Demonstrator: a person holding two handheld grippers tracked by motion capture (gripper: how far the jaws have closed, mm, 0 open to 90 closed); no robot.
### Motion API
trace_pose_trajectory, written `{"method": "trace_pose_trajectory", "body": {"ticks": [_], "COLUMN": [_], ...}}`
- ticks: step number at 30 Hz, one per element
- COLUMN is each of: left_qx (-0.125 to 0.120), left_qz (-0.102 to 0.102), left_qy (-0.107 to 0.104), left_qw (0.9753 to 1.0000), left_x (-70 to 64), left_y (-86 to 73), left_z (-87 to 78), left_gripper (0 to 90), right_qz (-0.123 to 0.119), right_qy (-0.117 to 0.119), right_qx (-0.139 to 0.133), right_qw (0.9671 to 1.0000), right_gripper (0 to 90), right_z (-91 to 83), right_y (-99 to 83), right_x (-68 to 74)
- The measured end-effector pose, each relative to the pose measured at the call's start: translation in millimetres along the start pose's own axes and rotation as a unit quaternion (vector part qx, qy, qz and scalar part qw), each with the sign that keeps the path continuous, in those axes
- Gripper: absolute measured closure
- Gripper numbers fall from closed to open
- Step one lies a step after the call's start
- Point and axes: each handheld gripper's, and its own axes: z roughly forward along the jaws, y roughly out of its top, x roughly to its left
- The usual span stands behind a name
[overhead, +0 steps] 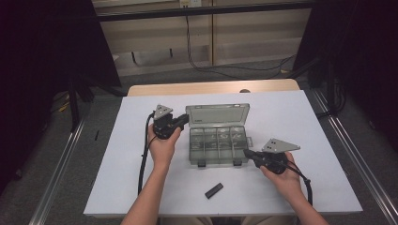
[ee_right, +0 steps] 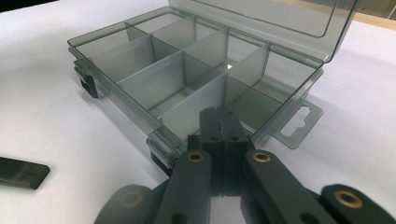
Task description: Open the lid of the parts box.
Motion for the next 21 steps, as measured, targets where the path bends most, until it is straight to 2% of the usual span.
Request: {"method": "trace_pose_trajectory", "body": {"ticks": [21], "left_qx": [0.006], "left_qz": [0.001], "left_qy": [0.002], "left_qw": [1.0], "left_x": [3.0], "left_y": [0.9], "left_z": [4.6], "left_gripper": [85.5], "right_qz": [-0.001], "right_qy": [0.0], "right_qx": [-0.003], "right_qw": [1.0], "right_gripper": [90.0], "right_z": [0.1], "right_y": [-0.6], "right_x": [0.0]}}
